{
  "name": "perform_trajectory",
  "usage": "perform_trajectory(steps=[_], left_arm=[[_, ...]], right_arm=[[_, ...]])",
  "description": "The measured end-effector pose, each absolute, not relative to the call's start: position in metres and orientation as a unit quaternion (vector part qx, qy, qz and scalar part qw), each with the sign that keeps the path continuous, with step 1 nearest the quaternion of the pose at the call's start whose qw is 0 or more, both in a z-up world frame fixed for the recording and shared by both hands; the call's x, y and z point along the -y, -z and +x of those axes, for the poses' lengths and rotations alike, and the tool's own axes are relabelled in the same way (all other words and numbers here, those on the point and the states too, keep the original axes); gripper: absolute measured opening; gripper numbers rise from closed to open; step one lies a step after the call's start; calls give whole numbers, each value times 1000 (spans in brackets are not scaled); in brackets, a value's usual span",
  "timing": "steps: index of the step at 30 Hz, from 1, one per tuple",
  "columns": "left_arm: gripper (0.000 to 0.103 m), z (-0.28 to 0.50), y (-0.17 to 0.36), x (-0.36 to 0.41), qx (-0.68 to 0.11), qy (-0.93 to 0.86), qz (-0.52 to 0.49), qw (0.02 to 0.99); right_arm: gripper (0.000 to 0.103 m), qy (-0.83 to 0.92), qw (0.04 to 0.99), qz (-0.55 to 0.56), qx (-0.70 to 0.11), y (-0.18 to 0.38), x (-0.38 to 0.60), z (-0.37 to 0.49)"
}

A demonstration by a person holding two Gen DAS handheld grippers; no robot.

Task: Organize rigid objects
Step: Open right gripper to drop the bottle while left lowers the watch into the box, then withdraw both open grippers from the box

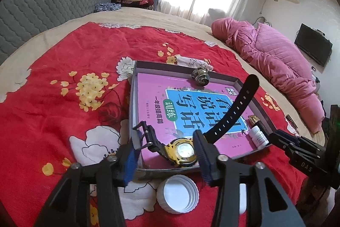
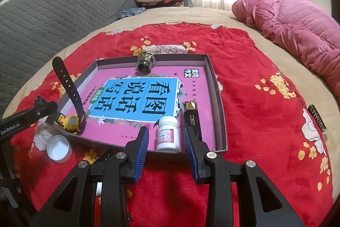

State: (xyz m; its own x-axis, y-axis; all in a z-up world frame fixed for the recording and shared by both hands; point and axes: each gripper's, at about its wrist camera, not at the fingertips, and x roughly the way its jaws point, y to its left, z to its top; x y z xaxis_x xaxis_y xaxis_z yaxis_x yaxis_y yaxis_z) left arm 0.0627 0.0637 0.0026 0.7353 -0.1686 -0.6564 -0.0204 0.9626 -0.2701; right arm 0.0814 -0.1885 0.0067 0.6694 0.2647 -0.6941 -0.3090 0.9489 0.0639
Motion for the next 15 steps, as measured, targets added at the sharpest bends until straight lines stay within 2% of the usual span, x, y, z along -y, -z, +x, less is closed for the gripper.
perform_trajectory(steps=[2, 15], left_arm=[[50, 61, -4, -64, -360, 41, -129, 923], [51, 51, -10, -61, -355, 39, -118, 926]], right_arm=[[41, -158, 914, -29, -373, -8, 189, 80], [44, -154, 918, -21, -364, -17, 196, 70]])
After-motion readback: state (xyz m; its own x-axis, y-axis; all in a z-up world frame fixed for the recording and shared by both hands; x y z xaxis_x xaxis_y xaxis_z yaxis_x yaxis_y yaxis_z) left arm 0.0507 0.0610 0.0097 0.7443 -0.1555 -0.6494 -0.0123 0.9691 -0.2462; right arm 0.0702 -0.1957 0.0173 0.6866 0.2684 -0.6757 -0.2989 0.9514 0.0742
